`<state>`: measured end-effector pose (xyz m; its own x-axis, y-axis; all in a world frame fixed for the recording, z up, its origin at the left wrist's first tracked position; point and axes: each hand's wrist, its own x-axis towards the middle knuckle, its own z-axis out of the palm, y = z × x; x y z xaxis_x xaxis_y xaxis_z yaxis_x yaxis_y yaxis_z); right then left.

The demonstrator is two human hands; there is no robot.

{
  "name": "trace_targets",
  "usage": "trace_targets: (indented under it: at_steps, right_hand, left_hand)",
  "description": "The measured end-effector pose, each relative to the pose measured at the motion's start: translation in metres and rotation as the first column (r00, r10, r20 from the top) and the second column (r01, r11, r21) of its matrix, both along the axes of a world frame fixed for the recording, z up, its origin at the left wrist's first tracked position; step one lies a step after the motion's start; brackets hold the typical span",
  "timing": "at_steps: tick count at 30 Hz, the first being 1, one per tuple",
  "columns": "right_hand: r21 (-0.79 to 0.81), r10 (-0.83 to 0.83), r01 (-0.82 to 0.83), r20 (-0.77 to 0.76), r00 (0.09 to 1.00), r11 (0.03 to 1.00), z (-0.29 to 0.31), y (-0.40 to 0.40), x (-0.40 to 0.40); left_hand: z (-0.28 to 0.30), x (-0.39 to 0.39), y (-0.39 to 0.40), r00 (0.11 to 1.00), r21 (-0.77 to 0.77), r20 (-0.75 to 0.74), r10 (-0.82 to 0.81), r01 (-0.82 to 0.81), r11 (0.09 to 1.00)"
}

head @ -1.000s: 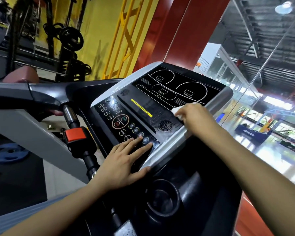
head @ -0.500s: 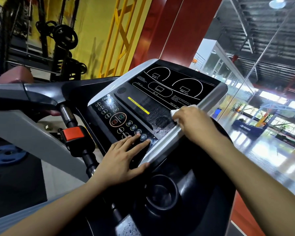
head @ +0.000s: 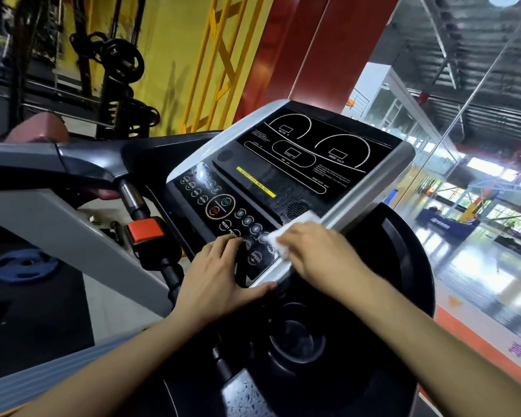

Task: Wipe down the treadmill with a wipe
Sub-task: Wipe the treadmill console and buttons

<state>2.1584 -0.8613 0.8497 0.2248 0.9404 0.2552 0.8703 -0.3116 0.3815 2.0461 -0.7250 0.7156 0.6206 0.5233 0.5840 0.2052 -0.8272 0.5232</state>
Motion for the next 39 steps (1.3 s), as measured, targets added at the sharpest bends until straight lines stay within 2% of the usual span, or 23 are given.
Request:
trace_targets:
  at_steps: [2,3,4,7,9,12,13,17,19,22,26,27,29,31,32,34,35,36,39]
  right_hand:
    - [-0.110,0.130,-0.139,-0.078,0.988,0.984,-0.019,0.000,-0.019]
    - [-0.143,0.146,-0.157,-0.084,0.986,0.977,-0.026,0.002,-0.021]
    - [-0.138,0.128,-0.136,-0.066,0.990,0.981,-0.026,0.008,-0.018]
    - [-0.007,-0.060,0.060,0.047,0.997,0.998,-0.018,0.036,-0.006]
    - [-0.009,-0.060,0.061,0.062,0.996,0.998,-0.024,0.054,-0.010]
    - [-0.207,0.059,-0.068,-0.048,0.997,0.976,-0.045,0.071,-0.024]
    - [-0.213,0.065,-0.074,-0.048,0.997,0.974,-0.047,0.078,-0.022]
    - [-0.036,-0.025,0.027,0.063,0.998,0.999,-0.034,0.112,-0.005]
    - [-0.068,0.026,-0.023,0.043,0.999,0.997,-0.036,0.122,-0.007]
    - [-0.209,0.068,-0.075,-0.040,0.997,0.975,-0.038,0.129,-0.006]
    - [-0.086,-0.001,0.007,0.064,0.998,0.996,-0.021,0.141,0.000]
    - [-0.107,0.012,0.000,0.115,0.993,0.994,-0.019,0.141,-0.004]
    - [-0.244,0.079,-0.027,0.204,0.976,0.969,-0.019,0.136,-0.013]
    - [-0.307,0.169,-0.109,0.179,0.969,0.946,-0.018,0.119,-0.015]
    - [-0.268,0.198,-0.155,0.144,0.970,0.951,-0.013,0.111,-0.011]
    - [-0.018,0.211,-0.210,0.067,0.975,0.977,0.005,0.102,0.002]
    - [0.104,0.187,-0.190,0.041,0.982,0.976,0.013,0.100,0.008]
    - [0.146,0.134,-0.138,0.036,0.990,0.980,0.019,0.098,0.012]
    - [0.021,-0.042,0.042,-0.019,0.999,0.999,0.016,0.091,0.011]
  left_hand:
    - [-0.004,0.000,0.004,0.999,-0.002,-0.041,0.033,-0.033,0.999]
    - [-0.007,-0.002,0.008,0.997,-0.002,-0.075,0.034,-0.035,0.999]
    - [-0.011,-0.006,0.013,0.993,0.005,-0.116,0.033,-0.033,0.999]
    - [-0.023,-0.019,0.028,0.974,-0.004,-0.224,-0.023,0.022,1.000]
    - [-0.028,-0.025,0.031,0.975,-0.044,-0.215,-0.058,0.050,0.998]
    - [-0.032,-0.023,0.030,0.984,-0.088,-0.175,-0.027,0.012,0.996]
    - [-0.033,-0.022,0.030,0.984,-0.094,-0.175,-0.011,-0.006,0.996]
    - [-0.034,-0.020,0.031,0.979,-0.071,-0.201,0.014,-0.029,0.997]
    - [-0.033,-0.022,0.030,0.980,-0.073,-0.199,0.011,-0.026,0.997]
    - [-0.029,-0.024,0.028,0.979,-0.079,-0.203,0.006,-0.023,0.997]
    - [-0.027,-0.027,0.026,0.978,-0.084,-0.210,0.006,-0.024,0.996]
    - [-0.026,-0.028,0.025,0.978,-0.089,-0.210,0.003,-0.022,0.996]
    - [-0.025,-0.030,0.025,0.977,-0.084,-0.215,0.003,-0.022,0.996]
    - [-0.025,-0.029,0.024,0.975,-0.077,-0.224,0.012,-0.030,0.997]
    - [-0.025,-0.029,0.024,0.974,-0.078,-0.225,0.020,-0.038,0.996]
    - [-0.025,-0.028,0.023,0.973,-0.082,-0.228,0.028,-0.048,0.995]
    - [-0.024,-0.028,0.023,0.973,-0.082,-0.227,0.031,-0.051,0.995]
    - [-0.024,-0.029,0.022,0.974,-0.079,-0.225,0.035,-0.054,0.995]
    - [-0.023,-0.031,0.021,0.974,-0.067,-0.225,0.032,-0.049,0.997]
